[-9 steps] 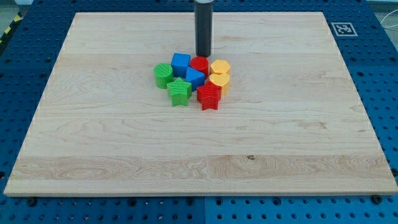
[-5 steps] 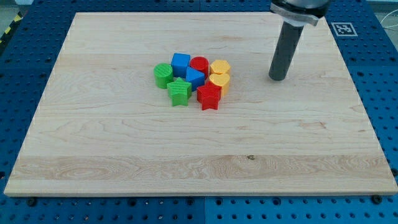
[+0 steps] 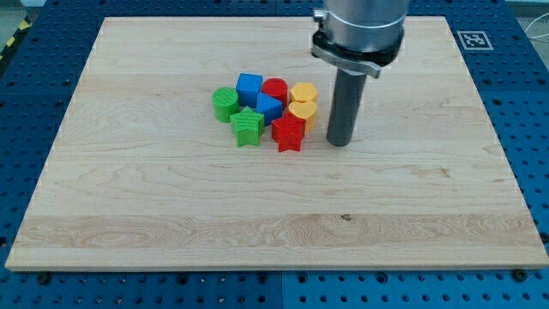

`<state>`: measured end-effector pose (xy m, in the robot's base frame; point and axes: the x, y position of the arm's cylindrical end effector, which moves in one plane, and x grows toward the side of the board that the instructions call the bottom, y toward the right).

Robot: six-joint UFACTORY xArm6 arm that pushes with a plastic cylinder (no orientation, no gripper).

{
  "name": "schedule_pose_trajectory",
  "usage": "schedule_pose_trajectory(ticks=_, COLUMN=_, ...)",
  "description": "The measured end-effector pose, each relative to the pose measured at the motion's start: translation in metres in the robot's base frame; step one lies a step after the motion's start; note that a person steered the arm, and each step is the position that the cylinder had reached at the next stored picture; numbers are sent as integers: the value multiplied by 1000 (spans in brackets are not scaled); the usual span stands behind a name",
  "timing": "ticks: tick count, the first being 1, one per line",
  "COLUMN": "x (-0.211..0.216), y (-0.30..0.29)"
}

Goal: Nudge the group of blocks up a bit

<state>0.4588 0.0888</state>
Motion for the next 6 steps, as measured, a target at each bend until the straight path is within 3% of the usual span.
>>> schedule_pose_trajectory(ticks=2, x=-16, y=2)
schedule_pose_trajectory(ticks=6, x=-7, y=-39)
